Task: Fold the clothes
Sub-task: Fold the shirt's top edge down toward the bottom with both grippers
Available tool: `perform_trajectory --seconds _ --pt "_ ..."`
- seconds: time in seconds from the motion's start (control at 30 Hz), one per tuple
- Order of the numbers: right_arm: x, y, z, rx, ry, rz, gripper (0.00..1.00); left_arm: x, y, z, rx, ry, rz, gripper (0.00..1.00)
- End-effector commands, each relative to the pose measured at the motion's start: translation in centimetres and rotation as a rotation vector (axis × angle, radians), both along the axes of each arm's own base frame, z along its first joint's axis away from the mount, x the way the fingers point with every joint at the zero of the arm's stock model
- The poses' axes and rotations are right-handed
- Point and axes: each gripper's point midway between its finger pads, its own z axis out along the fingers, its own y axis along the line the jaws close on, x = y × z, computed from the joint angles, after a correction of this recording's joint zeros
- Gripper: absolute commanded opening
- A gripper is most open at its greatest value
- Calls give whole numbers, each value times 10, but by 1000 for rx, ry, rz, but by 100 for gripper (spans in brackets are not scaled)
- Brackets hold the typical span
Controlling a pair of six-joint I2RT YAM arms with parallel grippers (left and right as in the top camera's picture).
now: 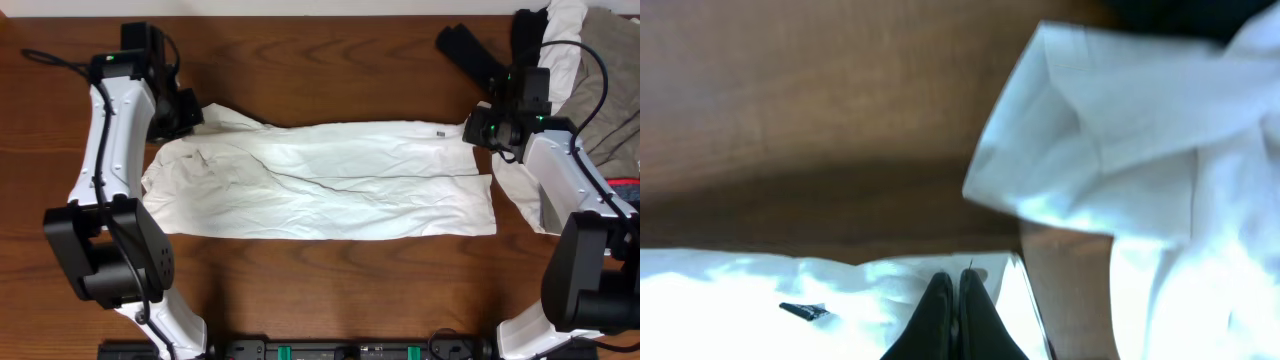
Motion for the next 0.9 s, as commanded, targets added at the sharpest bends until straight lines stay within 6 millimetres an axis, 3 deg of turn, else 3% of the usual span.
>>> perform_trajectory --seconds 0.0,0.3,0.87 --pt "-8 -9 2 -21 30 -31 1 -10 4 2 -39 25 42 6" --pt "-47 -39 -13 -190 202 -104 1 -25 18 1 -48 80 85 6" --pt "-56 -37 -15 -181 238 -96 2 -62 18 -10 -31 231 88 6"
